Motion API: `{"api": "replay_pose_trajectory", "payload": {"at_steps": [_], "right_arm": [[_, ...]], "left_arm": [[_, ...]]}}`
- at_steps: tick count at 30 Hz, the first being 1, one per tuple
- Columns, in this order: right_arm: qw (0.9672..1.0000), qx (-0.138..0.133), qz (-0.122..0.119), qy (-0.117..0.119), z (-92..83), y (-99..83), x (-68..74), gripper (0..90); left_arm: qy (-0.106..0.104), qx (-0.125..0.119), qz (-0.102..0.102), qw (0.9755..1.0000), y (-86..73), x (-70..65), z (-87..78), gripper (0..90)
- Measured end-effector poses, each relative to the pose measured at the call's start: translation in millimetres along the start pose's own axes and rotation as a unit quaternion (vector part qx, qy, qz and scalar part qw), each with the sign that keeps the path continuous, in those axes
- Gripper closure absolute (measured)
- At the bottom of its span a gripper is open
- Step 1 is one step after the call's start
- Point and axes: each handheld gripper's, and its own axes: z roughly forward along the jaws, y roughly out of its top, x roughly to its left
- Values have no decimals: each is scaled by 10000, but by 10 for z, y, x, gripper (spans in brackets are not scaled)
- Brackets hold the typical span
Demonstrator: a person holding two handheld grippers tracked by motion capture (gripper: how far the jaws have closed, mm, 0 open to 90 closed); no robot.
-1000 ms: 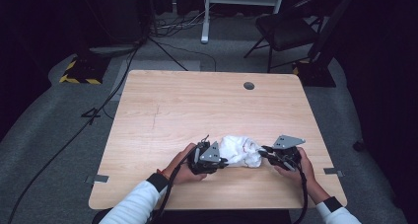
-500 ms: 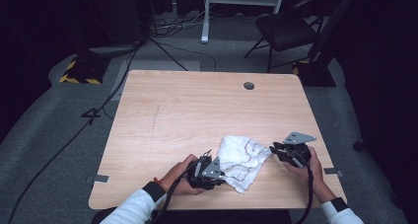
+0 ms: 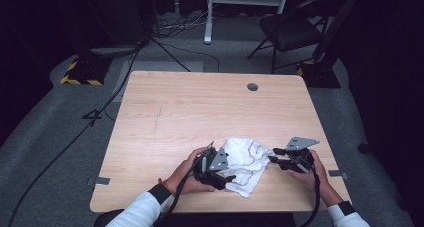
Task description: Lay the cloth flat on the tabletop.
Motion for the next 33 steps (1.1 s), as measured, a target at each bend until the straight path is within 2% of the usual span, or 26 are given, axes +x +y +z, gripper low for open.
{"api": "replay_pose_trajectory", "payload": {"at_steps": [2,4,6,8,9,11,13,15,18,19,21,23,28,33], "right_arm": [[10000,59,-16,-5,38,9,7,587],[10000,67,-40,-9,64,22,19,581],[10000,81,-48,-21,86,33,31,578],[9999,109,-55,-64,117,36,30,581],[9999,143,-44,-64,135,35,27,592],[9997,180,-68,-115,155,29,23,654],[9996,207,-106,-177,163,26,16,722],[9991,260,-151,-309,168,15,8,784],[9990,246,-121,-355,170,8,1,807],[9988,266,-129,-402,165,9,3,825],[9980,278,-155,-551,149,9,7,864],[9979,251,-103,-595,124,1,-5,895],[9975,220,-42,-672,75,-22,-36,894],[9970,189,-32,-746,34,-22,-29,888]], "left_arm": [[-33,202,68,9998,49,-3,158,276],[-28,248,36,9997,85,7,271,274],[-103,252,-87,9996,120,47,375,290],[-111,371,-51,9992,140,87,480,336],[-104,403,-8,9991,137,98,509,394],[-181,449,159,9987,114,130,561,573],[-207,387,174,9989,90,171,562,690],[-230,264,135,9993,70,221,506,797],[-166,72,163,9997,51,298,373,847],[-66,17,171,9998,45,318,320,860],[-20,-135,114,9998,31,362,212,871],[65,-113,117,9998,5,406,121,874],[259,-21,-117,9996,-146,528,-79,872],[506,178,-103,9985,-313,543,-196,871]]}}
